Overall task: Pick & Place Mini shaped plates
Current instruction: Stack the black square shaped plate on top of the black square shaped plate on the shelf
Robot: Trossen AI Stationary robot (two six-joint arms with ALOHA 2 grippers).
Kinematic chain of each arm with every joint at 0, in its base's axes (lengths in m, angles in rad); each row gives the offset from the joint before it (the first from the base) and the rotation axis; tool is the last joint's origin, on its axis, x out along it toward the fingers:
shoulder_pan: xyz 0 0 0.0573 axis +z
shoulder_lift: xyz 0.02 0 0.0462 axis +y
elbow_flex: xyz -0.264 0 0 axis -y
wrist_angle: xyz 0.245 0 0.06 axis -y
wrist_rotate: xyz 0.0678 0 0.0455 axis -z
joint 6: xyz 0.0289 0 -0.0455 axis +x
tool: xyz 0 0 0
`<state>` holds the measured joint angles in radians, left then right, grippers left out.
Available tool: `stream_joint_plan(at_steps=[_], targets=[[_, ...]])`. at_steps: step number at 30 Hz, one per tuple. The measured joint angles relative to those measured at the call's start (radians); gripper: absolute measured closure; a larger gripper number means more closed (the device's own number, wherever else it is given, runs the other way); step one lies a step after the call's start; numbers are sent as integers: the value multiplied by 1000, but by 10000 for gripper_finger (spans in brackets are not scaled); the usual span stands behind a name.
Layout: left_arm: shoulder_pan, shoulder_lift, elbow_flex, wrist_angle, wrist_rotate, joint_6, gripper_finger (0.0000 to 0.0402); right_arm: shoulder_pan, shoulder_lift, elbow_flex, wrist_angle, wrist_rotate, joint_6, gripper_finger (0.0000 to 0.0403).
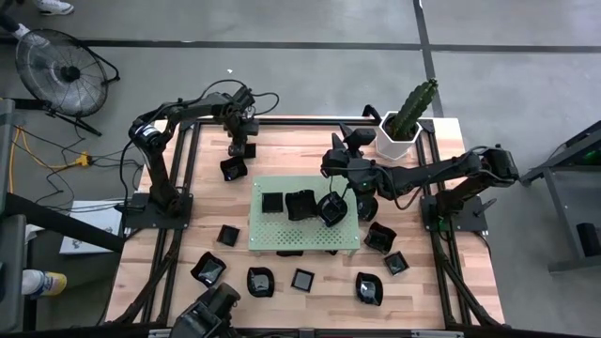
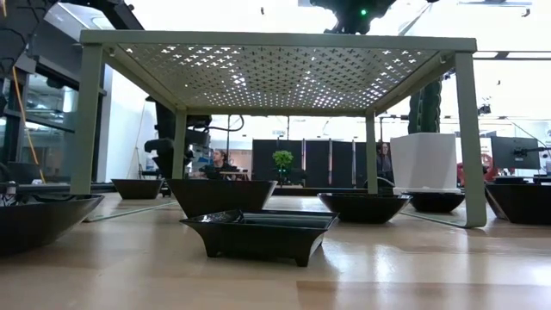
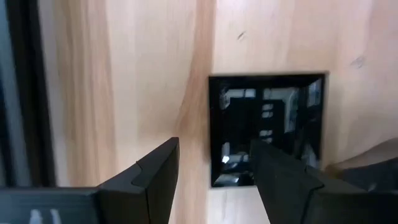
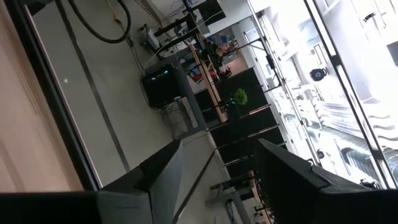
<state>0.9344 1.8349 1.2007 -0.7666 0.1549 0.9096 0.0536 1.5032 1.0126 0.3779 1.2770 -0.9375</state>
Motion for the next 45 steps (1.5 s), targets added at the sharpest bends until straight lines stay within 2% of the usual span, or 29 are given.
stream_joint_plan(at_steps=[2,8,31,41,45], targets=[[0,2,0,2,22,0,208,0,0,0,0,0,6,206],[0,36,-1,0,-4,-2,208,0,0,0,0,0,5,206],[1,38,-1,7,-17,2,211,0,0,0,-1,-4,5,206],[1,38,0,10,-19,2,292,0,0,0,-1,-6,5,206],[1,38,0,12,-19,-2,312,0,0,0,-1,-6,5,206]])
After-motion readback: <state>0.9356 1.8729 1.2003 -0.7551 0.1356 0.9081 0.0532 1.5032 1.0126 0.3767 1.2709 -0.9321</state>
